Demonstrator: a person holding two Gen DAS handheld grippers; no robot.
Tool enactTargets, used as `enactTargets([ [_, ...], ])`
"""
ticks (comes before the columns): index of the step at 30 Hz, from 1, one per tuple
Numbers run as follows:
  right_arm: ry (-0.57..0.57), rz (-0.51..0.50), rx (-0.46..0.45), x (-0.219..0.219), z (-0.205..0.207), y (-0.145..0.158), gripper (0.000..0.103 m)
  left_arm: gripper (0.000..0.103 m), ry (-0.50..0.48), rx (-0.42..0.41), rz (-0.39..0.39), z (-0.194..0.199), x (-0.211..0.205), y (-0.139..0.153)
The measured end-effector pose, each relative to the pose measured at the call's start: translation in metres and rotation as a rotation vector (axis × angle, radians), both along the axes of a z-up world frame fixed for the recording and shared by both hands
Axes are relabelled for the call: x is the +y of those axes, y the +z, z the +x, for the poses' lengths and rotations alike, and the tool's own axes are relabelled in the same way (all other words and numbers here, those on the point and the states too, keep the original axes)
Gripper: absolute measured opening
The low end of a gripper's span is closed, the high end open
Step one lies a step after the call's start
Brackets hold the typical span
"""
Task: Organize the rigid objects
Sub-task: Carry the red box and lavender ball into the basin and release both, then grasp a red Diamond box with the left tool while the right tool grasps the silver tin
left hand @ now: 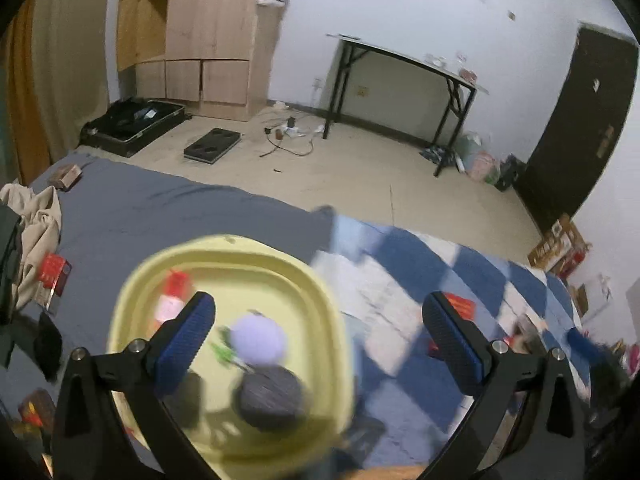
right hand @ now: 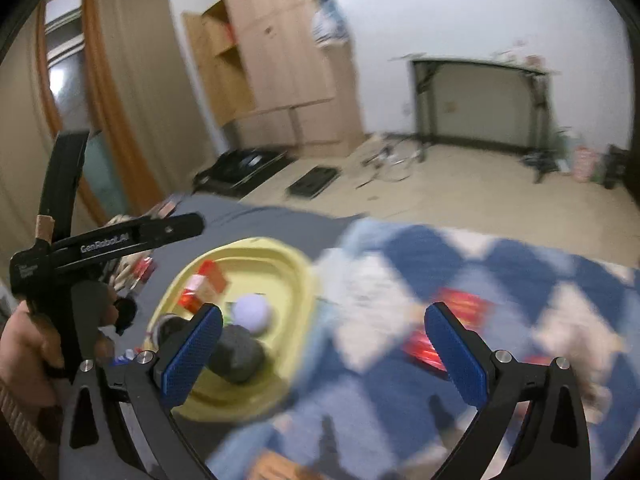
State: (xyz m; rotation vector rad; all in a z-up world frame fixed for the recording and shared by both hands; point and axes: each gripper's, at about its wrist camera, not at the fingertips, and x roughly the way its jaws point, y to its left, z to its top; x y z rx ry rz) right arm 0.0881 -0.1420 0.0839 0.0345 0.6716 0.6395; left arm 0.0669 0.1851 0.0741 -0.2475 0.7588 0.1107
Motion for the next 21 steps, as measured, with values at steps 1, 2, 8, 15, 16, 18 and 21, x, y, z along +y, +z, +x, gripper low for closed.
enactTargets([
  [1,-0.022,-0.008,-0.006,-0.022,-0.006,0.002,0.103,0.103,-0.038,-0.005,-0.005,-0.004,-0.019,-0.001],
  [2,-0.047,-0.021,-0.013,-0.045,-0.012,0.003,0.103,0.103,-0.077,-0.005,-0.002,-0.007,-0.038,-0.003],
  [8,-0.178,-0.124,0.0,-0.174,-0.04,-0.024,0.103,0.103,-0.186,0.033,-0.029,-0.01,-0.093,-0.013],
  [15,-0.084,-0.271,0.021,-0.208,-0.024,-0.074,0.103,0.103,-0.236,0.076,0.067,0.01,-0.126,-0.034],
  [16,-0.073,-0.286,0.022,-0.213,-0.016,-0.079,0.103,0.103,-0.246,0.091,0.071,0.015,-0.13,-0.041],
  [18,-0.054,-0.308,0.028,-0.206,-0.003,-0.095,0.102,0.103,-0.283,0.122,0.112,0.029,-0.141,-0.058],
  [21,-0.035,-0.312,0.002,-0.198,0.024,-0.107,0.102,0.103,-0.334,0.156,0.159,0.053,-0.155,-0.081],
])
